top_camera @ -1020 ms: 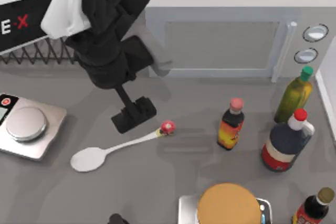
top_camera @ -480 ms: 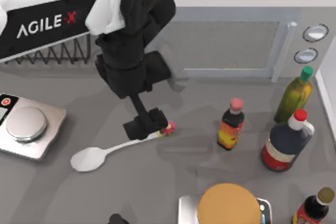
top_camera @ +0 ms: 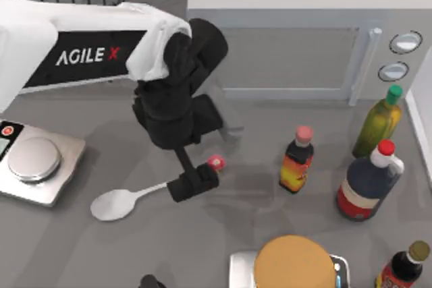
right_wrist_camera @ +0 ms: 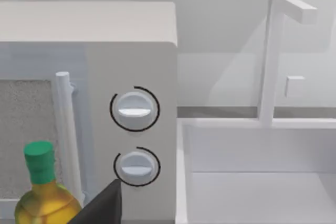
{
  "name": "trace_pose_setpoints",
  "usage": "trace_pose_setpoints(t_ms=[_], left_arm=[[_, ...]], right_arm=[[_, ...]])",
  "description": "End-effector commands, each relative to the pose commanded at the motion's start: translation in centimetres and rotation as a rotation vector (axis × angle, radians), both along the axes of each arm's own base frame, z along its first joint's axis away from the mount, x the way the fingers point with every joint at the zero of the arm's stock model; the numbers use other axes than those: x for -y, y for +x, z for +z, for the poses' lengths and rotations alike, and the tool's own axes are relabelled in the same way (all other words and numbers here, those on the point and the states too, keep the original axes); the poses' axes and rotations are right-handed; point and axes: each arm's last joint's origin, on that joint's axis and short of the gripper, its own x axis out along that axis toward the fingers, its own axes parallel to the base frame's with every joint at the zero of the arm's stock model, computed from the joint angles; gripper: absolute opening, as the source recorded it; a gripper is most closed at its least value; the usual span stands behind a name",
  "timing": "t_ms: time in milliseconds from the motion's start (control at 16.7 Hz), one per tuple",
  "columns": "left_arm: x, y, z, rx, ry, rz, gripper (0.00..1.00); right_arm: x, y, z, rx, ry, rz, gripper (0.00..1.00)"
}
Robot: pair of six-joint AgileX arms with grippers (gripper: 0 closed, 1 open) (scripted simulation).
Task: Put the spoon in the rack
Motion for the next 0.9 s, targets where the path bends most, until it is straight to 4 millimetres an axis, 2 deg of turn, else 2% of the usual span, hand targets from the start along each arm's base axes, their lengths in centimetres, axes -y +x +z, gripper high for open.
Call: trace_pose_setpoints(t_ms=[120,240,480,900], left_arm=[[-0.1,-0.2,-2.3,-0.001,0.001,0.000,1.00],[-0.2,-0.4,-3.7,-0.009,0.006,-0.001,1.00],[-0.2,-0.4,-3.8,-0.010,0.006,-0.001,1.00],[-0.2,-0.4,-3.8,-0.010,0.006,-0.001,0.47]], right_arm=[[0.0,0.0,0.0,0.000,0.000,0.000,1.00],[0.0,0.0,0.0,0.000,0.000,0.000,1.00],[0.0,0.0,0.0,0.000,0.000,0.000,1.00],[0.0,0.0,0.0,0.000,0.000,0.000,1.00]])
